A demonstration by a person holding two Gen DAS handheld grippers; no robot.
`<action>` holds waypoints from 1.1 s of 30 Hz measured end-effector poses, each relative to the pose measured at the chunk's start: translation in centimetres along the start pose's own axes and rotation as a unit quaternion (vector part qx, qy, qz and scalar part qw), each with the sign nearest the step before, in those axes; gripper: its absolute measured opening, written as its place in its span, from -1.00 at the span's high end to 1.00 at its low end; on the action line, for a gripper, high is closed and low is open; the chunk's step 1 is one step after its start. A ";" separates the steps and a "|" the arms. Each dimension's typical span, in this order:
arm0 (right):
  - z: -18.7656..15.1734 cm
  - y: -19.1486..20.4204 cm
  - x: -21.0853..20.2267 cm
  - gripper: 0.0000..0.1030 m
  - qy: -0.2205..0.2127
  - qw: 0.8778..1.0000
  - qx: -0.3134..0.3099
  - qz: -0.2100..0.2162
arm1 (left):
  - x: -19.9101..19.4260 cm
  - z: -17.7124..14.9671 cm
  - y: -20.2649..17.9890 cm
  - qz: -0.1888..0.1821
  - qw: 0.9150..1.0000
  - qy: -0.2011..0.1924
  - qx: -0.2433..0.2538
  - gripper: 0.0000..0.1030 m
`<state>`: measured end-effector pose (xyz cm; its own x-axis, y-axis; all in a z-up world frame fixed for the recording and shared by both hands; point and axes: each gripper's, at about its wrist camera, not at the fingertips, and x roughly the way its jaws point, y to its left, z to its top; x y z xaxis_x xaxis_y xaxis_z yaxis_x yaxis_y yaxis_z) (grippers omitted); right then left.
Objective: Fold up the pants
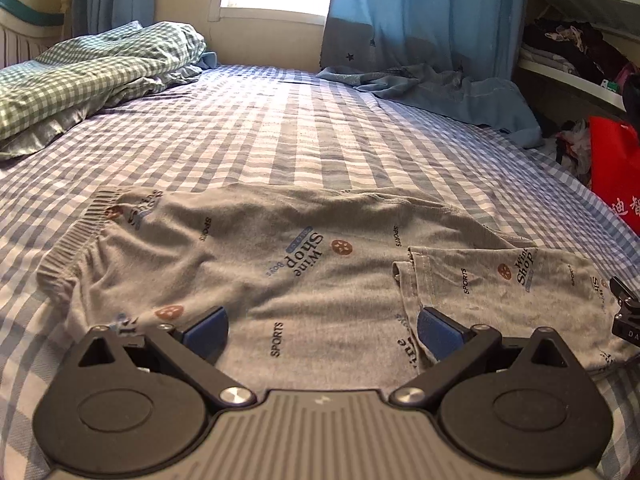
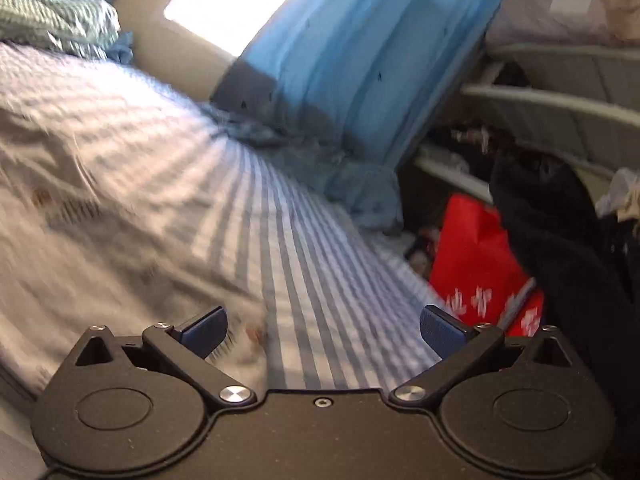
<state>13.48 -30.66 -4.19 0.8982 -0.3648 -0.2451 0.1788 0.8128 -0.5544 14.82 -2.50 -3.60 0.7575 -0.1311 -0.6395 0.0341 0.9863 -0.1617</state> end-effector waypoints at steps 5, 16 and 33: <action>4.2 4.0 -2.1 -0.99 -0.042 0.996 0.007 0.075 | -2.3 -0.2 2.3 0.011 1.000 0.004 -0.020 -0.99; 8.1 14.3 -3.5 -0.98 -0.032 0.983 -0.045 0.177 | -5.4 -0.6 8.1 0.059 0.997 -0.010 -0.039 -0.99; 7.7 15.3 -4.1 -0.99 -0.029 0.987 -0.043 0.152 | -4.6 -1.1 17.0 -0.046 0.973 -0.108 -0.201 -0.69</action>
<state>15.58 -13.25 -5.50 0.9270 -0.0816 -0.3660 -0.1346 0.8387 -0.5278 11.21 14.75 -4.21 0.8843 -0.1489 -0.4426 -0.1170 0.8469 -0.5187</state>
